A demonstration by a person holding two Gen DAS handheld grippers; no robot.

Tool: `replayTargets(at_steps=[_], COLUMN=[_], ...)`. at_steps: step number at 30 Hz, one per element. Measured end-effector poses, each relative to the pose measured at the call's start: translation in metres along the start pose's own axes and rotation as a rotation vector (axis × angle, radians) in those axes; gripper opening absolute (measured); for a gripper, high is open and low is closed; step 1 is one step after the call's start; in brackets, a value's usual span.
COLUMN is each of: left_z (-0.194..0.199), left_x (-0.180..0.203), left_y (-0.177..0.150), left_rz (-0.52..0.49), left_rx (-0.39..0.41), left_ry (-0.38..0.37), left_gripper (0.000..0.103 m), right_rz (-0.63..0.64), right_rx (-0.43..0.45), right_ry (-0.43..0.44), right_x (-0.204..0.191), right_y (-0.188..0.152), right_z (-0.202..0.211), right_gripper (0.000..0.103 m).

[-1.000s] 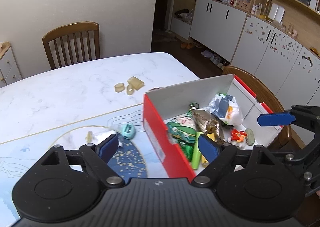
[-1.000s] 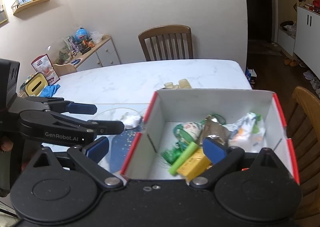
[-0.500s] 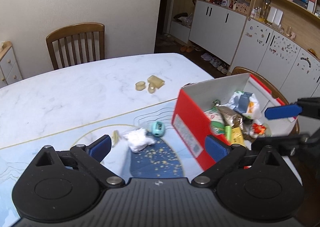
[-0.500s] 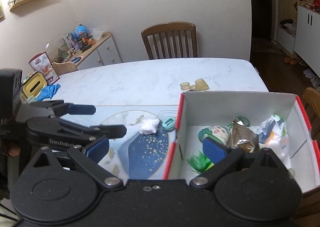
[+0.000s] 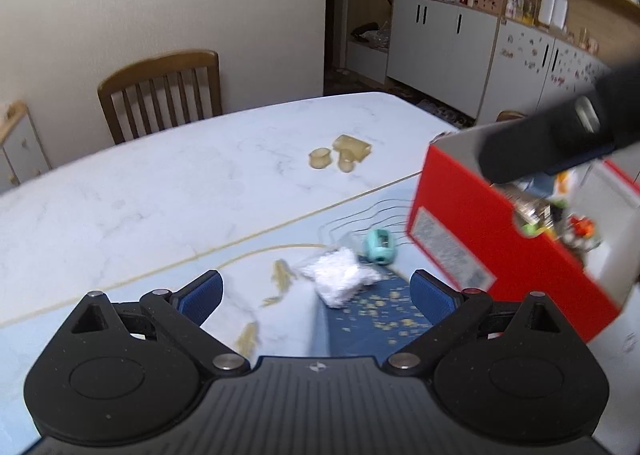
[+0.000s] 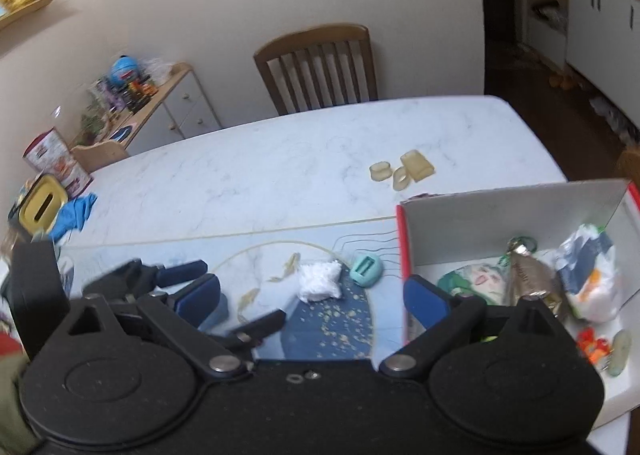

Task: Organize objects
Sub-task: 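Withdraw both tools from the shoebox back over the mat, then lower the left tool to the white foam bag while the right tool reaches the teal sharpener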

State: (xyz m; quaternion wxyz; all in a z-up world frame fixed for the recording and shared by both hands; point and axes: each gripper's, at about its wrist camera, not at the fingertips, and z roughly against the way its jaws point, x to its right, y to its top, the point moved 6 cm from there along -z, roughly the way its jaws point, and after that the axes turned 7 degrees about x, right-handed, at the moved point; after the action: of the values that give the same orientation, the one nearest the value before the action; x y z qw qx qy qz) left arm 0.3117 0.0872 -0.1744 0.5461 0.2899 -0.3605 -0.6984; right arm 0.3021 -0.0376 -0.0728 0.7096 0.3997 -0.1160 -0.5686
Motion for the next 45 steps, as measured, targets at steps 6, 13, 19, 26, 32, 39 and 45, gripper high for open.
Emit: replayTargets(at_steps=[6, 13, 19, 26, 32, 39, 45], left_z=[-0.023, -0.041, -0.052, -0.066, -0.081, -0.09, -0.09], left_x=[-0.001, -0.006, -0.009, -0.002, -0.002, -0.005, -0.003], left_y=[-0.007, -0.012, -0.014, -0.018, -0.021, -0.027, -0.026], left_rz=[-0.042, -0.046, -0.056, -0.084, -0.081, -0.038, -0.08], left_rx=[0.002, 0.018, 0.038, 0.04, 0.027, 0.021, 0.047], left_ry=[-0.014, -0.035, -0.066, -0.151, -0.156, -0.204, -0.27], left_gripper=[0.101, 0.101, 0.101, 0.101, 0.1, 0.098, 0.092], right_rz=[-0.139, -0.246, -0.358, -0.443, -0.493, -0.611, -0.63], right_rx=[-0.065, -0.134, -0.181, -0.212, -0.207, -0.214, -0.227], right_ry=[-0.028, -0.105, -0.172, -0.25, -0.341, -0.441, -0.481], right_x=[-0.002, -0.003, 0.003, 0.012, 0.015, 0.032, 0.043], right_y=[0.009, 0.01, 0.006, 0.0, -0.004, -0.018, -0.023], right_z=[-0.031, -0.066, -0.095, -0.123, -0.137, -0.152, -0.164], right_gripper=[0.095, 0.091, 0.087, 0.08, 0.074, 0.066, 0.057])
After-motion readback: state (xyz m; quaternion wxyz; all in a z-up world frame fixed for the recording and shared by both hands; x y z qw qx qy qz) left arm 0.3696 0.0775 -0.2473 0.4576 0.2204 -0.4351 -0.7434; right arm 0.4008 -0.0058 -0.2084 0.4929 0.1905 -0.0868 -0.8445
